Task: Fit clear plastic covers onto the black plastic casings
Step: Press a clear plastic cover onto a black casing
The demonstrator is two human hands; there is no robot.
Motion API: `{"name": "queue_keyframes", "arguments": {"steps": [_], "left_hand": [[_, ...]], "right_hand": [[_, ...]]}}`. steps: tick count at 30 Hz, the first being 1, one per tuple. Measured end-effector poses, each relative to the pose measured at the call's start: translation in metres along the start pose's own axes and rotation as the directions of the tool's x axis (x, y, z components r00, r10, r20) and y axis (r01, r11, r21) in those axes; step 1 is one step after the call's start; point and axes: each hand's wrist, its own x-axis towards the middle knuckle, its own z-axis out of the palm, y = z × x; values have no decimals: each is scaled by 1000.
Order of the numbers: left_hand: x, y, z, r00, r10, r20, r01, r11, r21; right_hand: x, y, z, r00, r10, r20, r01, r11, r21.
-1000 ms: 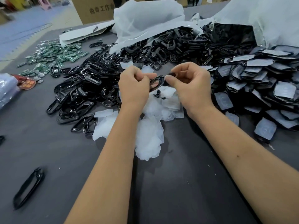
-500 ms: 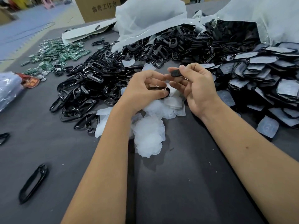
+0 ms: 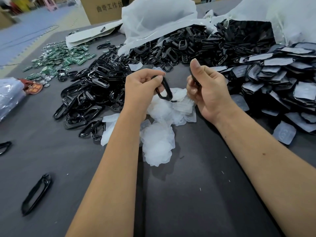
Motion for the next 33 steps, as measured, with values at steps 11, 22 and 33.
{"name": "queue_keyframes", "arguments": {"steps": [11,22,33], "left_hand": [[0,-10,8,991,47,-123,-28,989,147],[1,-7,14,995,-83,-57,78,994,-78],[-4,0,20,989,-150,17,151,979,-139]], "right_hand": [[2,14,2,987,-162,5,151,905,-397],[1,14,4,979,-203,12,192,902,-387],[2,20,5,924,-369,-99,247,774,-583]]}}
